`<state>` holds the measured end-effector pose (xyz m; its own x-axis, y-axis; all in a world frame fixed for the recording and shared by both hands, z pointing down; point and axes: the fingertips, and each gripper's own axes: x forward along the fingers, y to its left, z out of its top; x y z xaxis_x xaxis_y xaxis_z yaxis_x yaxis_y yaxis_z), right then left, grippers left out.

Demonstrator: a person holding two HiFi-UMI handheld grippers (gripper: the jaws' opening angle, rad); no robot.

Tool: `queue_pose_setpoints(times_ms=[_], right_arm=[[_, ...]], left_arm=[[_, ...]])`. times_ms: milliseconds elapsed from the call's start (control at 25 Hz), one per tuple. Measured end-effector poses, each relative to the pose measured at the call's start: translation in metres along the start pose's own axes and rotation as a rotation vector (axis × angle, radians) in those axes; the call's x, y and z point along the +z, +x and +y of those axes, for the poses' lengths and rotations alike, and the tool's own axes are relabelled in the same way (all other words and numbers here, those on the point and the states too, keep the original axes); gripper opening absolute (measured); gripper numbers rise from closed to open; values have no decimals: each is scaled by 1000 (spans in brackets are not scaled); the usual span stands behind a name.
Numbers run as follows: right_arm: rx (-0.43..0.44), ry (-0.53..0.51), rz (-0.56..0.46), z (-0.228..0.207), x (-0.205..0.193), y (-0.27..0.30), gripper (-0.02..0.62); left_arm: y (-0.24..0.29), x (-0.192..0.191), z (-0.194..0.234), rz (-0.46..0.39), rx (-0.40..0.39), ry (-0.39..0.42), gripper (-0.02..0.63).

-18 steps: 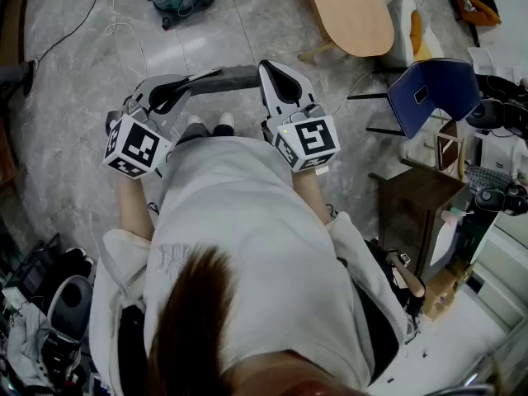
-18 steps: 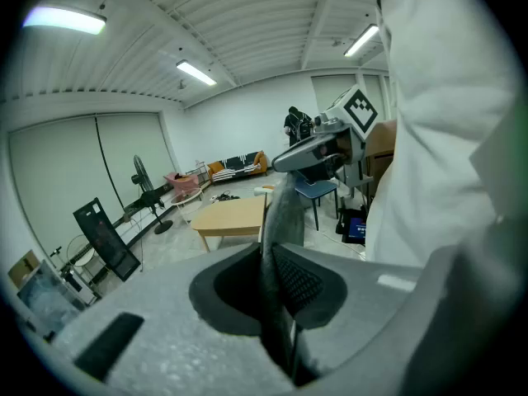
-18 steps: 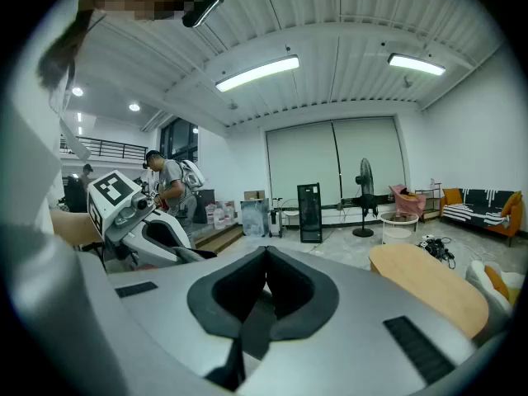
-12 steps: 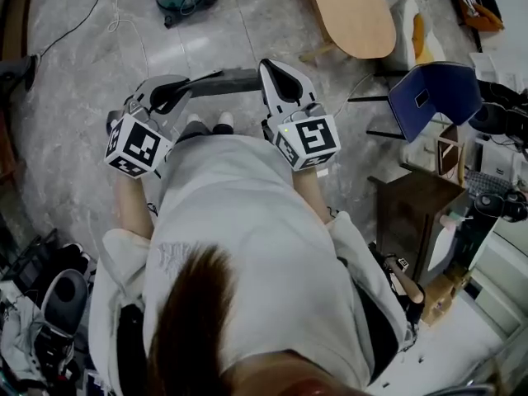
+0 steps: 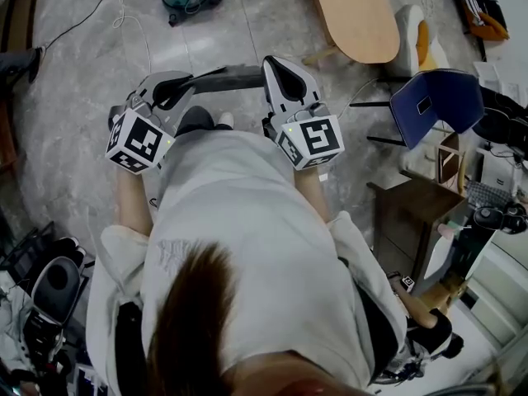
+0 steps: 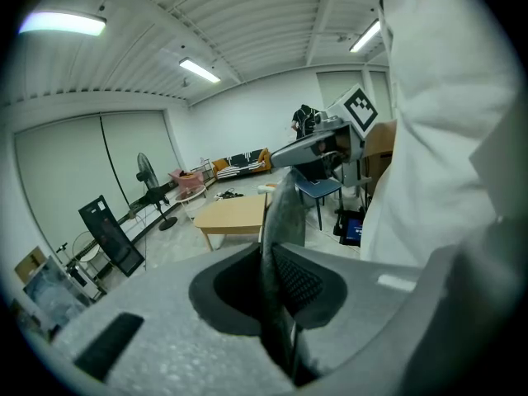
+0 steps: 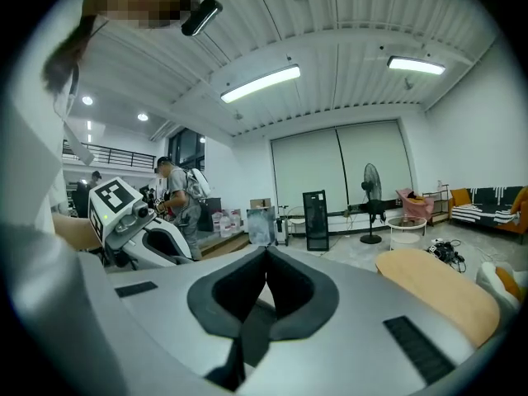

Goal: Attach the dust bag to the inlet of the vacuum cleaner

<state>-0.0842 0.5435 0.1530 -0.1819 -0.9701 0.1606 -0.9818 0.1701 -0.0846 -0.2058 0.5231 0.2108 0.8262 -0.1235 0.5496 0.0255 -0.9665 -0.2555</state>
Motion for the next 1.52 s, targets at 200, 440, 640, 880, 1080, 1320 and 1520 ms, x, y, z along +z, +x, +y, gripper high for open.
queue_pose_setpoints(times_ms=[200,440,640,880,1080,1320,1520], right_arm=[[-1,13,6,-8,-3,1,2],[-10,32,24,-18,-6,20,2],[-28,40,40,-34,-5,52,2],[-48,56,37,-55,15,109,2],[-63,41,19,-64,36,156,2],[-98,72,6,-70,45,190,2],[-113,62,41,-78,43,199,2]], left_arm=[[8,0,3,6,0,-12,41],[20,-7,23,9,-19,-26,41],[34,-15,57,3,-33,-43,41],[50,-25,119,5,-46,-53,41],[55,-36,175,1,-50,-56,41],[56,-50,229,6,-25,-61,41],[60,-58,243,12,-22,-85,40]])
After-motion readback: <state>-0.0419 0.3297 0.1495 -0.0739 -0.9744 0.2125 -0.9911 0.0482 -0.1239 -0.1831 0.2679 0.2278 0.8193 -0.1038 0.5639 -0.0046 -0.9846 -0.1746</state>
